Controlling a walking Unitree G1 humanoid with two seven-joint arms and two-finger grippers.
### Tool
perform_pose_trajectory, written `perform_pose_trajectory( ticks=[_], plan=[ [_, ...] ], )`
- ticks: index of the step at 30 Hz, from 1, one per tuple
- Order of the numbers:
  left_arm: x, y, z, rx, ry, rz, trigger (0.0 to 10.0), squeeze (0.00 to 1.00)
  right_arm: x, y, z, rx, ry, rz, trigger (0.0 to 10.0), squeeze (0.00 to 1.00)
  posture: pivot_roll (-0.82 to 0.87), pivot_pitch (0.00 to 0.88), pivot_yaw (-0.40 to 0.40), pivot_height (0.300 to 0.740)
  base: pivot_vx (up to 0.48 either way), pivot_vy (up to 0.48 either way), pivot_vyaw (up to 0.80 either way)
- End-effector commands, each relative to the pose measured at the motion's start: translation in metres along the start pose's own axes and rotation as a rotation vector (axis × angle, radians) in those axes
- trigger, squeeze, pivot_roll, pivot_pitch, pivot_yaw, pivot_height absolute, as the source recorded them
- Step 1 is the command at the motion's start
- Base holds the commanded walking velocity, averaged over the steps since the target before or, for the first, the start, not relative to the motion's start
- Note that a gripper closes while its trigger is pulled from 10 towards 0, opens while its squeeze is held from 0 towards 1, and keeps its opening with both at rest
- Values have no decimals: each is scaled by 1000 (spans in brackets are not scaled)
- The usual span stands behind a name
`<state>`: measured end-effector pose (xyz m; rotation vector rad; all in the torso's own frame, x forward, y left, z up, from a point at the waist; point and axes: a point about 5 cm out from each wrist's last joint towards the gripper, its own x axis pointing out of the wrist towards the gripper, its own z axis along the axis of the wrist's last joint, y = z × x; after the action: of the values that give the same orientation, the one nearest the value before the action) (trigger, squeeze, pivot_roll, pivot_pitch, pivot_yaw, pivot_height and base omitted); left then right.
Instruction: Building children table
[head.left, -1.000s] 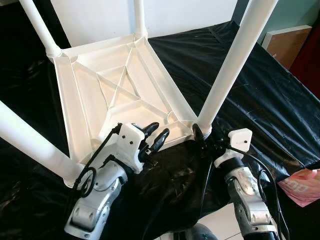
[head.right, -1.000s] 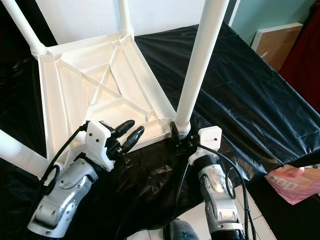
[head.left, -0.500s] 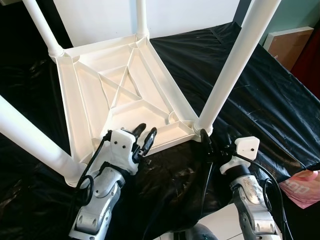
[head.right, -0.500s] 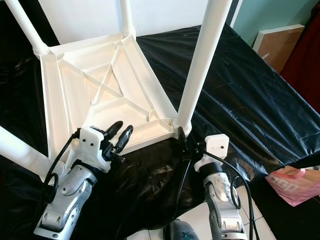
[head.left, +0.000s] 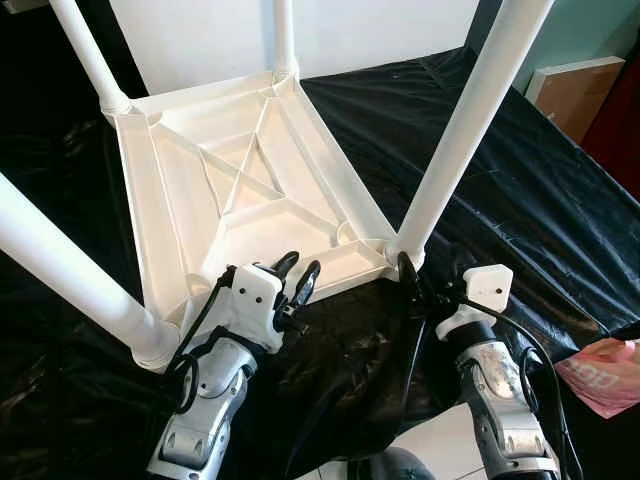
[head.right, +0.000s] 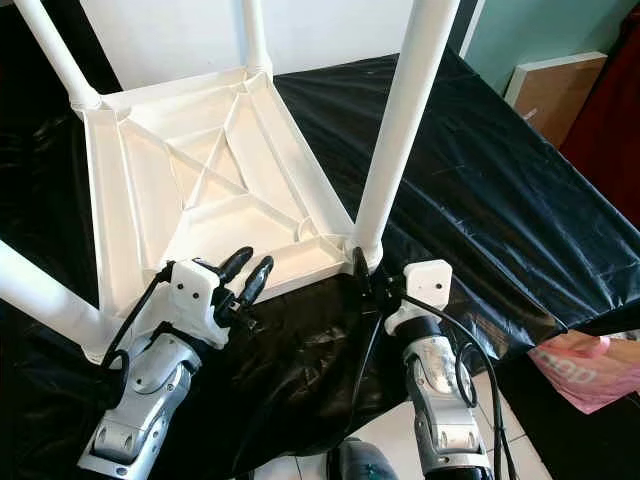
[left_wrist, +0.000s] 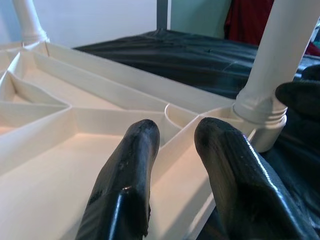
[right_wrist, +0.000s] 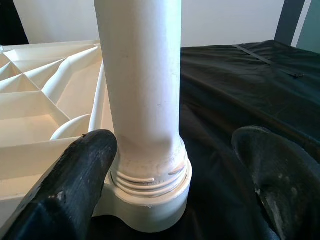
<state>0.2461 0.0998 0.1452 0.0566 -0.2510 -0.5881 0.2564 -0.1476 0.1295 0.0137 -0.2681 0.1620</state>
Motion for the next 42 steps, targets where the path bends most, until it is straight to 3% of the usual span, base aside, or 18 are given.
perform_pose_trajectory(
  ticks=[1,27,34,42],
  plan=[
    [-1,-5,-4,-7,3,-50,10000,0,-1,0,-4,6,17,-5,10000,0,28,142,-50,740,0,-255,0],
    [5,-2,-2,-2,-21,-44,10000,0,0,5,-5,15,29,67,10000,0,28,147,-46,740,0,-302,0],
    [8,-1,3,-44,-37,-11,10000,0,0,13,-4,39,27,121,10000,0,31,149,-49,740,0,0,0],
    [16,8,-2,-87,24,117,10000,0,0,5,-3,-9,27,100,10000,0,23,150,-64,740,0,0,0]
  ],
)
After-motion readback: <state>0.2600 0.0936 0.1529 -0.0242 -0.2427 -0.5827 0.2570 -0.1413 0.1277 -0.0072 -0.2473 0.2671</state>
